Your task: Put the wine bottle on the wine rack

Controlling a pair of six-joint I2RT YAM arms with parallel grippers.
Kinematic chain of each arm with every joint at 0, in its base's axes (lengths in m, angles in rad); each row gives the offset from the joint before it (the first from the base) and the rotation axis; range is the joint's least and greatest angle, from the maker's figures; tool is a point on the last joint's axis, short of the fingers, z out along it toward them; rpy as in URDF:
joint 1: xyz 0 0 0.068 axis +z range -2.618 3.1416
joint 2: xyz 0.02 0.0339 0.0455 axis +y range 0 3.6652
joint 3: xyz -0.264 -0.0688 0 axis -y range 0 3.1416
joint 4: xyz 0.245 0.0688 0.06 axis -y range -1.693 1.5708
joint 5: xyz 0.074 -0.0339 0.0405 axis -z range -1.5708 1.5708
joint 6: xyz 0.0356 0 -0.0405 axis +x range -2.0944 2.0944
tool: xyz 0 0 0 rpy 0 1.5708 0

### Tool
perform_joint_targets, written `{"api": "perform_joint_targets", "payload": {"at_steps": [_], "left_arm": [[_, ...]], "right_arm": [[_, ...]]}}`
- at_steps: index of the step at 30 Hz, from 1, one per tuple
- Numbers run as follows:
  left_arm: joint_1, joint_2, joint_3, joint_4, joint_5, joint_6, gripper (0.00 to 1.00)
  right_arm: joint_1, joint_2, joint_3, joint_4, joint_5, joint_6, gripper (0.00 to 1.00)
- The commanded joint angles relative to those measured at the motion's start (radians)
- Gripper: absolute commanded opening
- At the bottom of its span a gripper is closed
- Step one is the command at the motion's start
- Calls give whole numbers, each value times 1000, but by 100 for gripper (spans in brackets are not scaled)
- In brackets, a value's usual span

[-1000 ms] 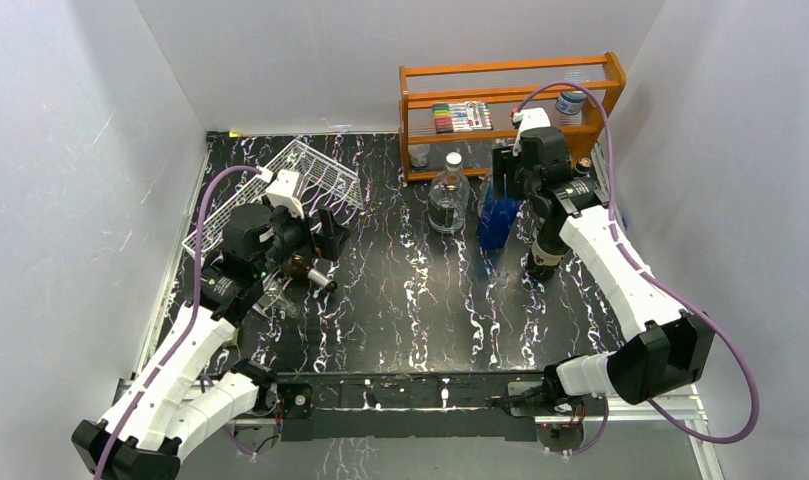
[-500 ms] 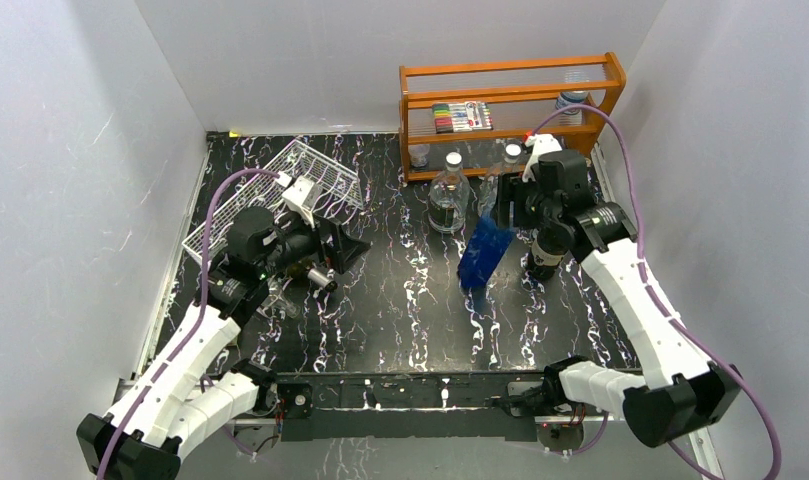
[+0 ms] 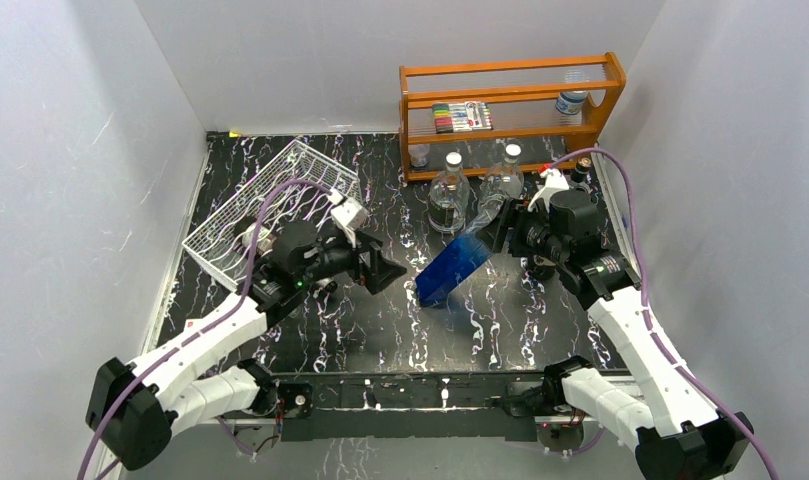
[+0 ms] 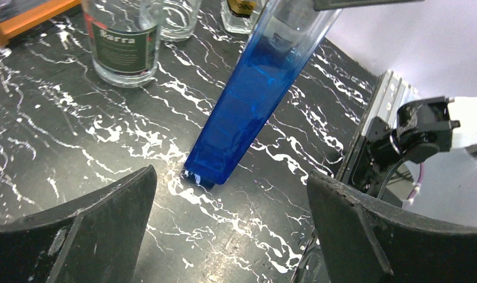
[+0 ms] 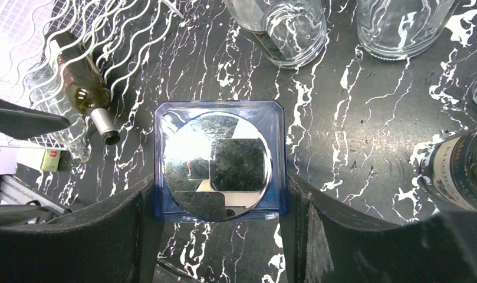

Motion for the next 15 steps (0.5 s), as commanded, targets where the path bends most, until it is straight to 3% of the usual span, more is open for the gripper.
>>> {"api": "perform_joint_targets", "payload": {"at_steps": [1, 7, 15], "left_arm": [[-57, 76, 5, 109, -41, 93, 98], [-96, 247, 70, 135, 13, 206, 98], [-157, 433, 119, 278, 90, 218, 98]], "right_arm": [[-2, -57, 23, 168, -59, 72, 45], [-1, -66, 25, 118, -82, 79, 45], [-2, -82, 14, 108, -94, 109, 45]]}}
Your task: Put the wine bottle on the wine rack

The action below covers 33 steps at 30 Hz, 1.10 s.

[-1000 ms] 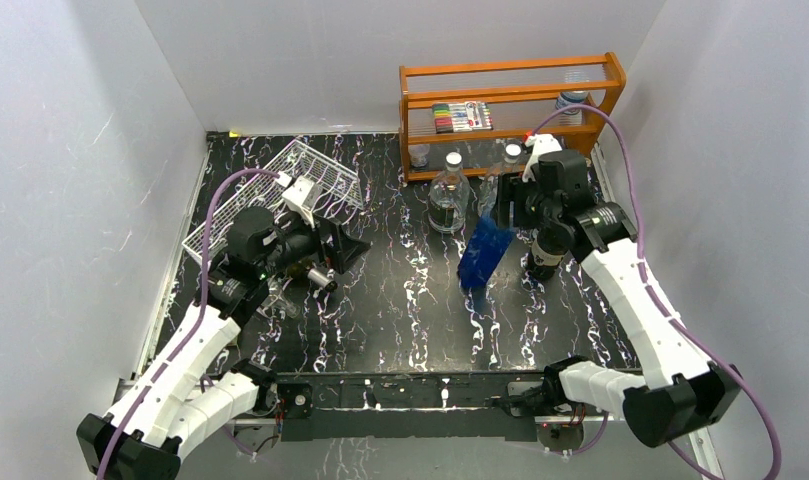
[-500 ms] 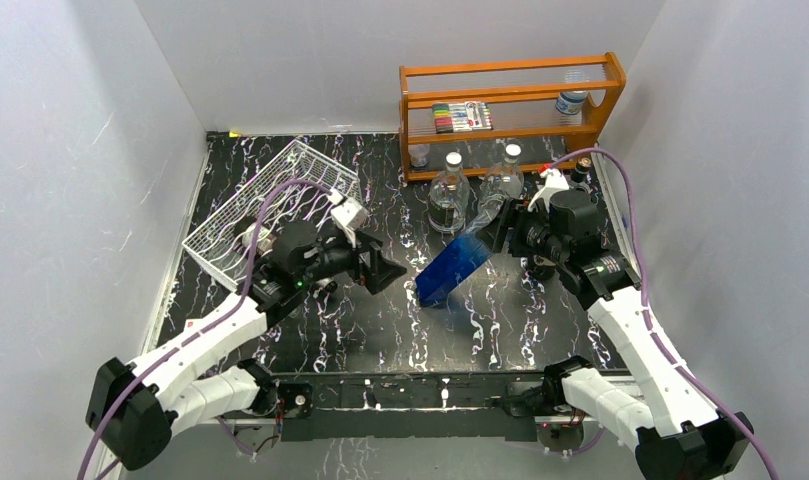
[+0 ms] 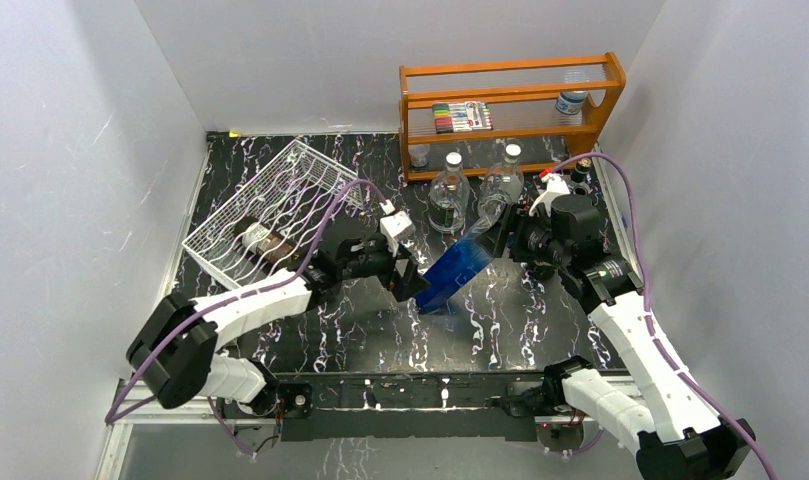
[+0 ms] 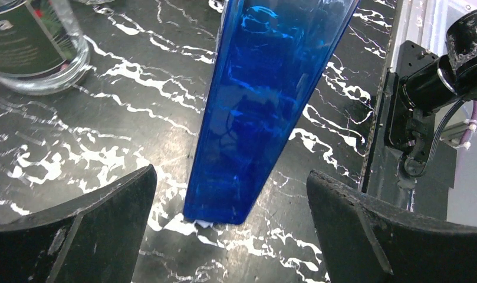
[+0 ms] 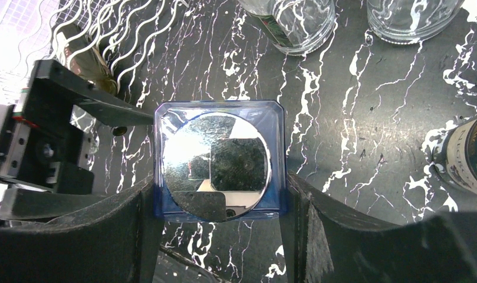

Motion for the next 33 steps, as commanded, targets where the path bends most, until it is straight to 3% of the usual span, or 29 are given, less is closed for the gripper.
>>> {"api": "perform_joint_targets", "payload": {"at_steps": [1, 9, 15, 25, 31, 33], "left_arm": [[-31, 70, 64, 129, 79, 60, 98], [-64, 186, 123, 193, 208, 56, 98], [-88, 221, 135, 185, 100, 30, 98], [-103, 261, 143, 188, 95, 30, 92], [-107, 265, 143, 181, 80, 36, 78], [-107, 257, 147, 168, 71, 50, 65]], "right_arm": [[-2, -44, 28, 146, -73, 79, 45], [-2, -36, 21, 156, -102, 95, 45], [-2, -39, 6, 168, -109, 106, 45], [-1, -42, 5, 183, -127, 117, 46], [-2, -40, 5, 183, -134, 119, 46], [-2, -40, 8, 180, -134, 117, 46]]}}
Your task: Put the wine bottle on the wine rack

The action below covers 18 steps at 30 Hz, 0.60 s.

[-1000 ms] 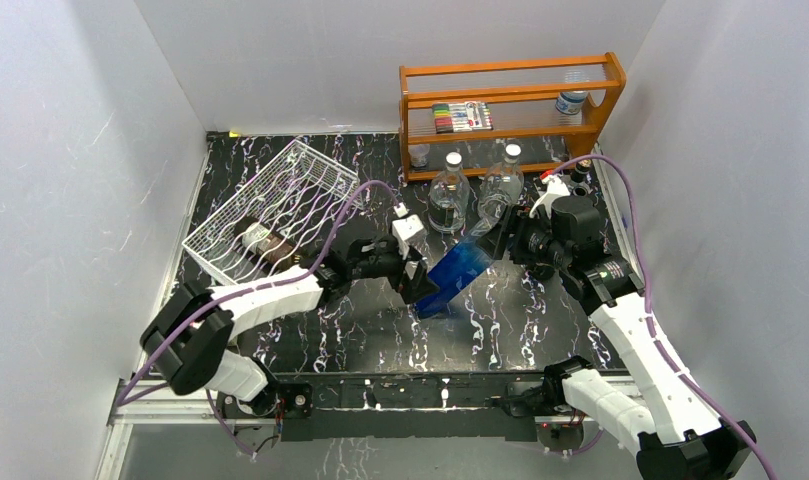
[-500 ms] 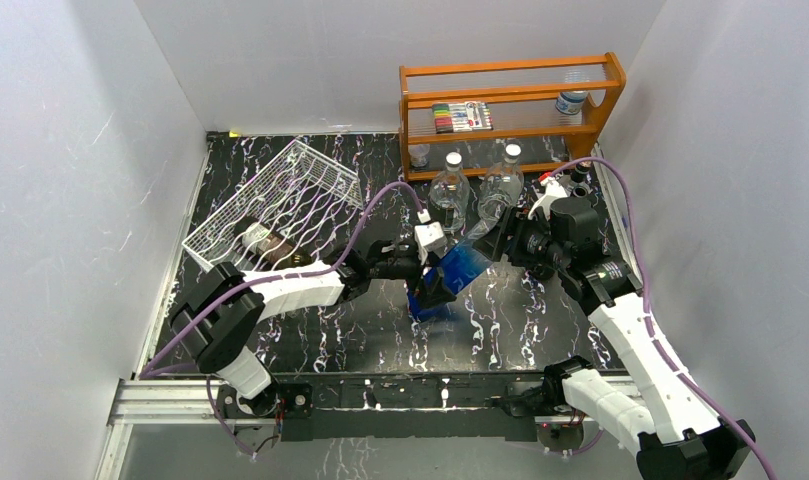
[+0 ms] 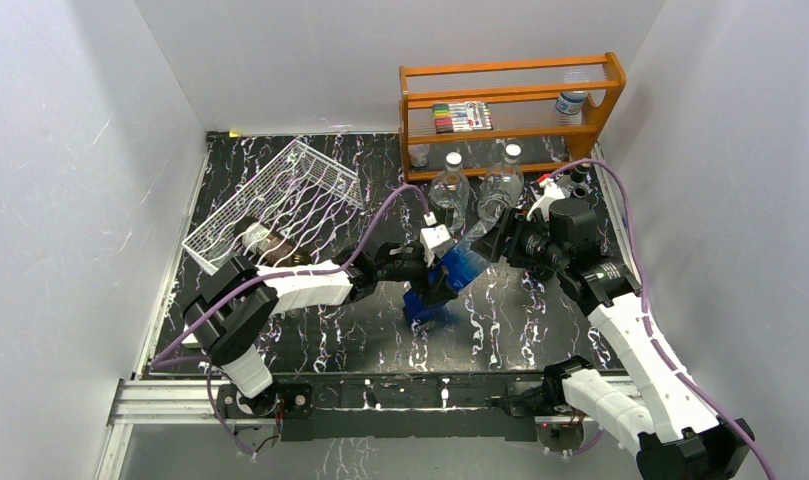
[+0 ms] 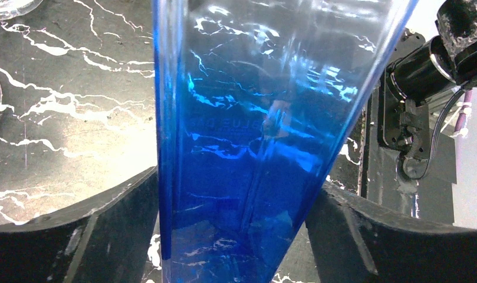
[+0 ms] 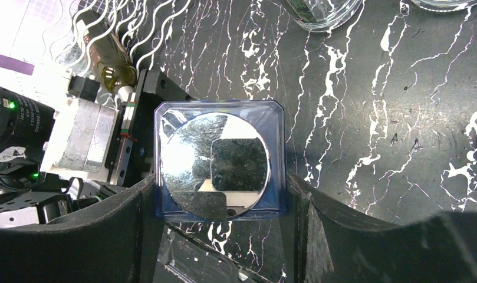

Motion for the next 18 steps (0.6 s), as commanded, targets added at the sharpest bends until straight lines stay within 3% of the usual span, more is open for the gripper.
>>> {"api": "perform_joint_targets", "payload": {"at_steps": [1, 4, 5, 6, 7, 10, 15, 18], "left_arm": [[-9, -31, 39, 10, -4, 31, 59], [-9, -49, 43, -6, -27, 64, 39], [-9, -57, 44, -13, -36, 80, 26], [-8, -63, 47, -24, -43, 100, 4], [-10, -71, 50, -34, -60, 120, 0], [-11, -103, 52, -50, -95, 182, 0], [-9, -193, 30, -35, -207, 313, 0], [-10, -263, 26, -31, -278, 421, 0]], "right_arm": [[-2, -37, 41, 171, -67, 53, 46], [-2, -37, 43, 166, -66, 48, 46], [-2, -38, 45, 165, -66, 46, 47], [-2, -39, 45, 165, -66, 44, 47], [-3, -42, 45, 164, -68, 41, 49], [-1, -56, 44, 161, -75, 29, 58], [-2, -94, 66, 137, -46, -7, 83], [-2, -121, 90, 105, 63, -3, 89]]}}
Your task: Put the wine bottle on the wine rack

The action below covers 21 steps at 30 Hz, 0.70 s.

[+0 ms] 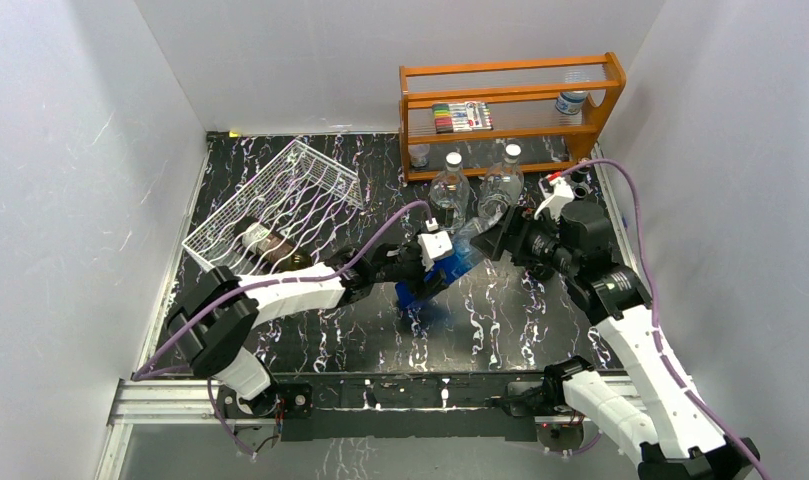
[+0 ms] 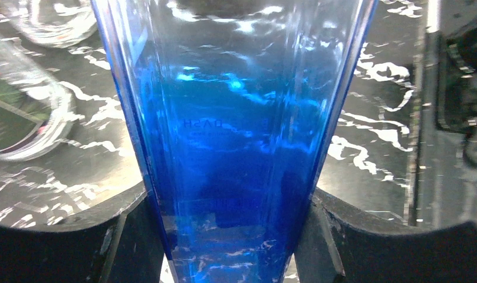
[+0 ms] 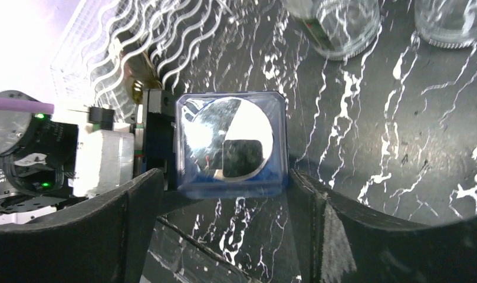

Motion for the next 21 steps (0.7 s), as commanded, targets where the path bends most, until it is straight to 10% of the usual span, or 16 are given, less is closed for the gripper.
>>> {"api": "perform_joint_targets", "payload": {"at_steps": [1, 21], "left_arm": [[8, -182, 28, 81, -133, 222, 0], [-4, -285, 73, -28, -305, 875, 0]], "right_arm": [[3, -67, 86, 70, 104, -10, 90], [3, 80, 422, -232, 0, -281, 91]]}}
